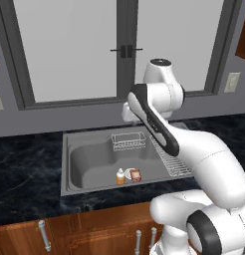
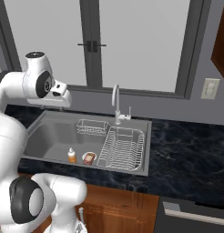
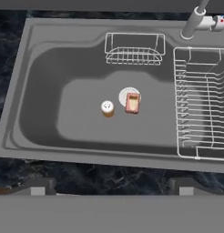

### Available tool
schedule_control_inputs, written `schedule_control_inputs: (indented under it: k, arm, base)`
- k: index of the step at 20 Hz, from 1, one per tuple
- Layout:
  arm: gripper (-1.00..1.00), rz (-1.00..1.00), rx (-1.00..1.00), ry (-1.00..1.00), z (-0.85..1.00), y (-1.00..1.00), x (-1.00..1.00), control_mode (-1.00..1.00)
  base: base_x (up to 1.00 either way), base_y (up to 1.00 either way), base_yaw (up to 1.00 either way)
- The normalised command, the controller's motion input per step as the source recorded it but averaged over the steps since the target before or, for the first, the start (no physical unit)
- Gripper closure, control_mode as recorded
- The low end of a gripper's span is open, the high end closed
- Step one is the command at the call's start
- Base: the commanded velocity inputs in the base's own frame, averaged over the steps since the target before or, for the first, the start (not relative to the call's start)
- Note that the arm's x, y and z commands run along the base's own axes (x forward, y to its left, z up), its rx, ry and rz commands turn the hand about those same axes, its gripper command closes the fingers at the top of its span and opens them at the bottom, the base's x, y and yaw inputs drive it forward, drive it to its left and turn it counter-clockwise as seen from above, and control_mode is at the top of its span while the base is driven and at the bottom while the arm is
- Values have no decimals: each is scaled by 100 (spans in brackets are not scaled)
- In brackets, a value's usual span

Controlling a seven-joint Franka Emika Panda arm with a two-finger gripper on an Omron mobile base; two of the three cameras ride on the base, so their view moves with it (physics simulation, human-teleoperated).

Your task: Pick up the soap dispenser and bar soap from the sink, and place them back in the cabinet, and close the cabinet door.

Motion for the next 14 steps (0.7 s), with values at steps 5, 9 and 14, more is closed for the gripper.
schedule_control_inputs:
  k: [5, 9, 14]
  arm:
    - [-100, 0, 0, 0, -33, 18, 0, -100]
    - [-100, 0, 0, 0, -47, 2, 11, -100]
    - [-100, 0, 0, 0, -40, 0, 25, -100]
  base:
    - [0, 0, 0]
    - [0, 0, 0]
    - [0, 0, 0]
